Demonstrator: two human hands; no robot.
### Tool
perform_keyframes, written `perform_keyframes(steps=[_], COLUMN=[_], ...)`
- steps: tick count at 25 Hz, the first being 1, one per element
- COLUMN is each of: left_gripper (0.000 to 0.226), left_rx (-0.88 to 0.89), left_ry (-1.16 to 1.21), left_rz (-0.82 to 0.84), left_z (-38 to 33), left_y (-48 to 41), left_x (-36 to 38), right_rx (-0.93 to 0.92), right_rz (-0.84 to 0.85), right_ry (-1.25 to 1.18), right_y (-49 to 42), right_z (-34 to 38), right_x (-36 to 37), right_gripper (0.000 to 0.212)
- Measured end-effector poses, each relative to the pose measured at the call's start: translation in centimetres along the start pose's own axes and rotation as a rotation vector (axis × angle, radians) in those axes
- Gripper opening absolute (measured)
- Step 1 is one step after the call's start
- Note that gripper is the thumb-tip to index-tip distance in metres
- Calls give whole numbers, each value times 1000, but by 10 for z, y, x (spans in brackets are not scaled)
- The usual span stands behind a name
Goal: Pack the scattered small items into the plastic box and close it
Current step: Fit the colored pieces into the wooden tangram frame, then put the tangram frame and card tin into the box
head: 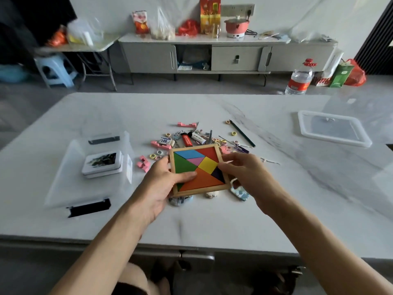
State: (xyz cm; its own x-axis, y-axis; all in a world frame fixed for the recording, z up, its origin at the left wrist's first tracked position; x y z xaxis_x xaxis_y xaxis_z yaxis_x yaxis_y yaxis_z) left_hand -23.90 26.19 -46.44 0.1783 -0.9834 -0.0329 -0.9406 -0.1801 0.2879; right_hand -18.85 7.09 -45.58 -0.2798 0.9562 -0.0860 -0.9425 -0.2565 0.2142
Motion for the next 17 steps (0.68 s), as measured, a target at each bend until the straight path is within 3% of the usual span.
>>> perform_keyframes(steps=[10, 15, 17], left_gripper=[35, 17, 15], left_rx=[45, 60, 137], left_ry=[-12, -73, -245], left_rz=[-297, -405, -563], left_z=[-19, -8, -6], left_y=[71, 59, 44], left_x=[-163, -227, -254], right_rx=[135, 146, 135], right_rz=[352, 325, 271], right_ry=[-125, -177, -187], right_y=[24, 4, -11], right_z=[59, 63, 66], right_x=[163, 226, 233], right_gripper=[12, 25, 25])
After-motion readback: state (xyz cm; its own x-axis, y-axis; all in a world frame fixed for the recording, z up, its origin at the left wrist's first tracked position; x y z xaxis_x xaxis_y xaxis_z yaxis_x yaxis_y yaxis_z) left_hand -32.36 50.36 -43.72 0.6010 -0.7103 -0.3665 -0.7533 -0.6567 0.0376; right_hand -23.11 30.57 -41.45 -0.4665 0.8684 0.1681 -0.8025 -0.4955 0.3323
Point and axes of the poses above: each hand's wrist, its own y-axis away from the middle knuckle, its own x-axis out of the palm, z = x × y, the point moved 2 cm from there along -y, towards the middle knuckle, and after that the axes turned 9 degrees about -y, right-handed, at the moved point
